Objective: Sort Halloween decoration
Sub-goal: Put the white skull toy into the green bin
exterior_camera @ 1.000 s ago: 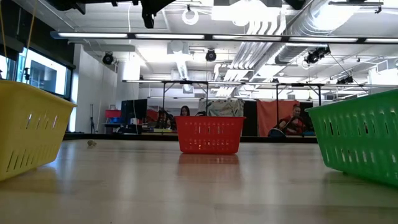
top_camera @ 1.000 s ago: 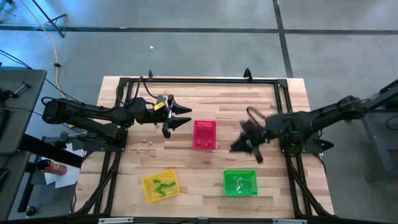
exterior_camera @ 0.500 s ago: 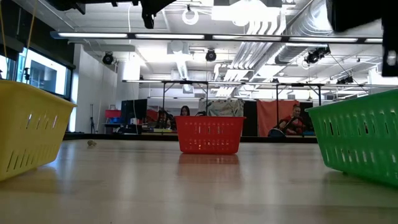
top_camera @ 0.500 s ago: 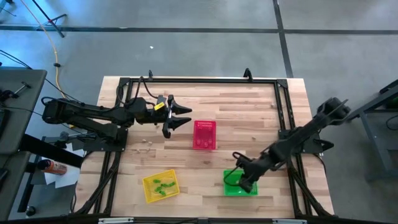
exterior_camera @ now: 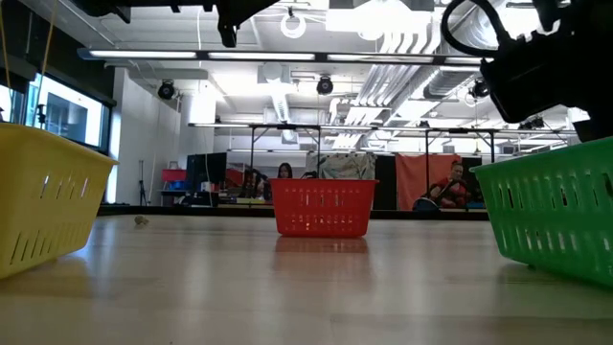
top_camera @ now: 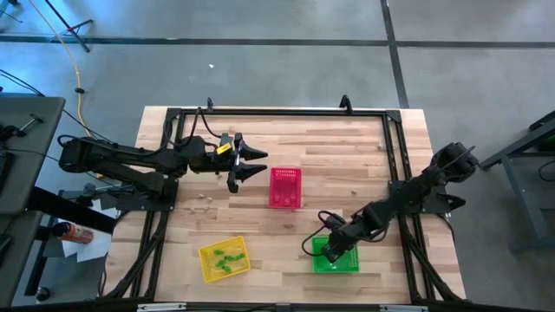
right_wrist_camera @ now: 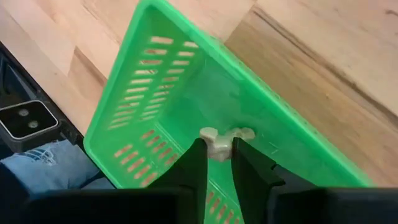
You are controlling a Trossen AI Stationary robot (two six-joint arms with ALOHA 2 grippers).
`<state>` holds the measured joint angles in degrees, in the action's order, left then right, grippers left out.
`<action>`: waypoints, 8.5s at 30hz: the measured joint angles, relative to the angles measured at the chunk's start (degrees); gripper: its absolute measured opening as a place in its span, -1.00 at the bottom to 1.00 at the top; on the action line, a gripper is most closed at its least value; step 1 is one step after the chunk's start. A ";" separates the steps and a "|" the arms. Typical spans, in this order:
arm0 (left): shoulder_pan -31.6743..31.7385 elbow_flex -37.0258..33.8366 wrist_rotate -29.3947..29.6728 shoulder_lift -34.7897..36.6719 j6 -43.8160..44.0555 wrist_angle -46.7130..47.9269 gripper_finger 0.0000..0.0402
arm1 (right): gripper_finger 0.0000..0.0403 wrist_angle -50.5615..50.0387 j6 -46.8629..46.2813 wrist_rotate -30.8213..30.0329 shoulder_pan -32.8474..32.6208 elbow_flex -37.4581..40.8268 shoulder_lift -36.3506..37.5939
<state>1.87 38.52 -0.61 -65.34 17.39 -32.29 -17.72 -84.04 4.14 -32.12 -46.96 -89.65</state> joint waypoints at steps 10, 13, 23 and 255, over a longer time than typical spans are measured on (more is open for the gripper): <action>0.00 0.00 -0.26 0.00 -2.92 0.38 -0.03 | -0.11 0.61 5.58 1.03 0.31 -0.23 1.56; 0.00 0.00 -0.23 0.00 -4.02 0.37 -0.03 | -0.06 2.87 10.96 2.52 0.89 -0.24 4.81; 0.00 0.00 -0.23 0.00 -5.14 0.38 -0.03 | -0.04 18.00 36.82 -26.83 6.23 -0.37 20.96; -4.27 5.10 7.36 0.16 -5.60 13.81 0.05 | -0.04 40.88 75.12 -16.25 28.77 -0.39 30.58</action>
<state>-2.41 43.62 6.75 -65.18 11.79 -18.49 23.16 -8.93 -12.11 -3.35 -47.35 -59.07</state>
